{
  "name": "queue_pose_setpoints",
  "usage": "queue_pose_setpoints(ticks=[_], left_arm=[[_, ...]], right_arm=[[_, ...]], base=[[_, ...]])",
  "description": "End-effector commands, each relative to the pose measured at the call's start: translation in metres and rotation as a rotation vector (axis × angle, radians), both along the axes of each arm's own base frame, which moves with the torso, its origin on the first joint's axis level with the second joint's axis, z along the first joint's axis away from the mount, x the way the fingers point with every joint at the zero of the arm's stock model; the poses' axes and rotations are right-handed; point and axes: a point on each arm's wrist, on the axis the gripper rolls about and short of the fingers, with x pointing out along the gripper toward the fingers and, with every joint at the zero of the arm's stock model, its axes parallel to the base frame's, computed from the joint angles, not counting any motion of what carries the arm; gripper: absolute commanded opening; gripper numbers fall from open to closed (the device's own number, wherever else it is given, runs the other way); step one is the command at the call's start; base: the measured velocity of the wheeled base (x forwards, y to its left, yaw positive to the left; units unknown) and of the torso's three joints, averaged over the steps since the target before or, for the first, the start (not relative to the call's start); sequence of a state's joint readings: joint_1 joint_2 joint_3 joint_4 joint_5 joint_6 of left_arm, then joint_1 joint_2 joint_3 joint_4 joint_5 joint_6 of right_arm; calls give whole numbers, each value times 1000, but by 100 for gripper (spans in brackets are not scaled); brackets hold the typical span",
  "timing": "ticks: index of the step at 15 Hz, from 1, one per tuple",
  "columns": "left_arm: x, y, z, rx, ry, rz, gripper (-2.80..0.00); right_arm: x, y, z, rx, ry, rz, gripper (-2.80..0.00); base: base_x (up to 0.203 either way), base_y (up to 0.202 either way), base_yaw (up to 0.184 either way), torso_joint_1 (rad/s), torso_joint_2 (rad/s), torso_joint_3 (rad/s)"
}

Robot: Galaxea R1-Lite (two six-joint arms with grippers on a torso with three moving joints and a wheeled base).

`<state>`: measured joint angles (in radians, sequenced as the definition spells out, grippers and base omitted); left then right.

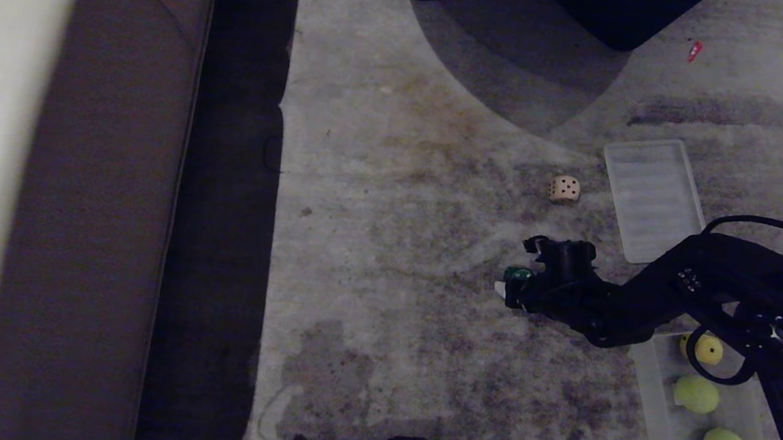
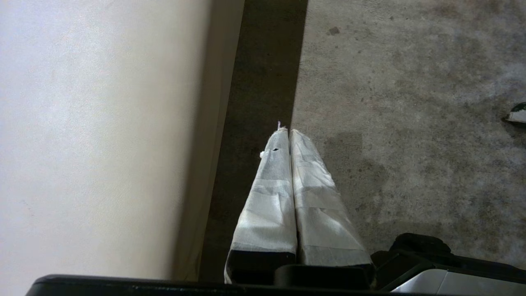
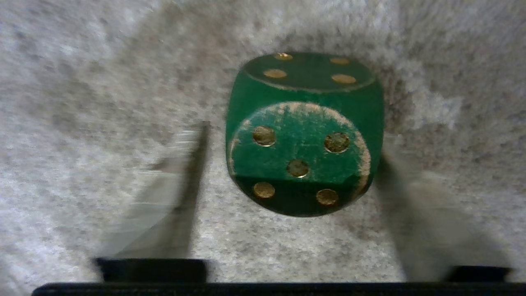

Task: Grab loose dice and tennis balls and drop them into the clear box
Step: Pick up toys out of the box, then put the toys in the box

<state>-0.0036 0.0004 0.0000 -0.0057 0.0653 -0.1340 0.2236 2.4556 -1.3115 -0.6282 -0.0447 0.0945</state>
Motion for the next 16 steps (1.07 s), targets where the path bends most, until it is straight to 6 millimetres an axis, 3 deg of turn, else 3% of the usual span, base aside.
queue_pose_setpoints(ticks=[1, 4, 9, 12, 16], left_arm=[[0, 0, 0, -1, 0, 1, -280], [0, 0, 0, -1, -1, 1, -280], [0, 0, 0, -1, 0, 1, -280], [0, 0, 0, -1, -1, 0, -280], [0, 0, 0, -1, -1, 1, -280]], right_arm=[[0, 0, -1, 0, -1, -1, -280], [-5, 0, 13, -22, -23, -44, -280], [-41, -16, 68, -40, -52, -67, -280], [-91, -34, 91, -62, -19, -76, -280], [-184, -57, 143, -71, -23, -85, -280]], base=[[0, 0, 0, 0, 0, 0], [0, 0, 0, 0, 0, 0], [0, 0, 0, 0, 0, 0], [0, 0, 0, 0, 0, 0], [0, 0, 0, 0, 0, 0]])
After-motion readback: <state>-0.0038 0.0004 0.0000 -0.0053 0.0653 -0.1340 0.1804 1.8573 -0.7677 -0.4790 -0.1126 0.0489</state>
